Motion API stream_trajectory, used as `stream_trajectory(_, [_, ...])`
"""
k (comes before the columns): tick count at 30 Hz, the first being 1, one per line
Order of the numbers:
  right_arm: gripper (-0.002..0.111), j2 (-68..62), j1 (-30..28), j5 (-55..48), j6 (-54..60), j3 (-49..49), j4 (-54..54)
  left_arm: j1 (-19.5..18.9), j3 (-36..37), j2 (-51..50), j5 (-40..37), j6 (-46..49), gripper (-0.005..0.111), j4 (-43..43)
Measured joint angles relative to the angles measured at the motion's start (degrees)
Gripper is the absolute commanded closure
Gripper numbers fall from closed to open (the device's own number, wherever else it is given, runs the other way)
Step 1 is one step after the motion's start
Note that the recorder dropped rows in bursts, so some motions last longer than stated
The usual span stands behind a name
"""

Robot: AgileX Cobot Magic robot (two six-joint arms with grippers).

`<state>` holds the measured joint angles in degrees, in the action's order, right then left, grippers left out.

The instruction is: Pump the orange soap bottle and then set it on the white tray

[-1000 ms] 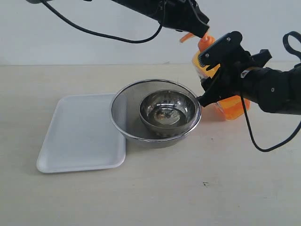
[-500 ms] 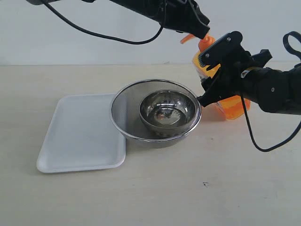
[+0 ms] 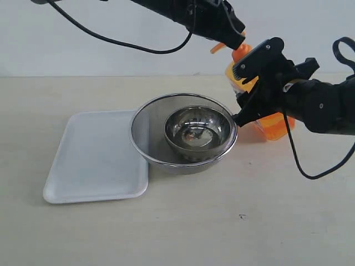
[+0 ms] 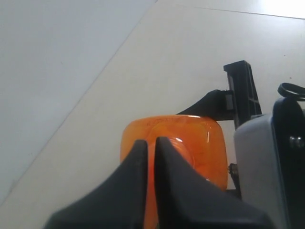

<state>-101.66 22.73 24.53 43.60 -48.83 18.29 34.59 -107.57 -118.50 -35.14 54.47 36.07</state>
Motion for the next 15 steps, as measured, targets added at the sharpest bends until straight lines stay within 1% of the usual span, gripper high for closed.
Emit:
stream_trajectory(7, [0.108,0.0,0.5,-0.2,-0.3,0.0,-1.0,0.5,1.3,3.4,-0.7,0.0,0.102,-3.7])
stream_trajectory(15, [0.108,0.0,1.2,-0.2,-1.3,0.0,-1.6,0.9,2.1,8.5,-1.7,0.0,0.102,-5.3])
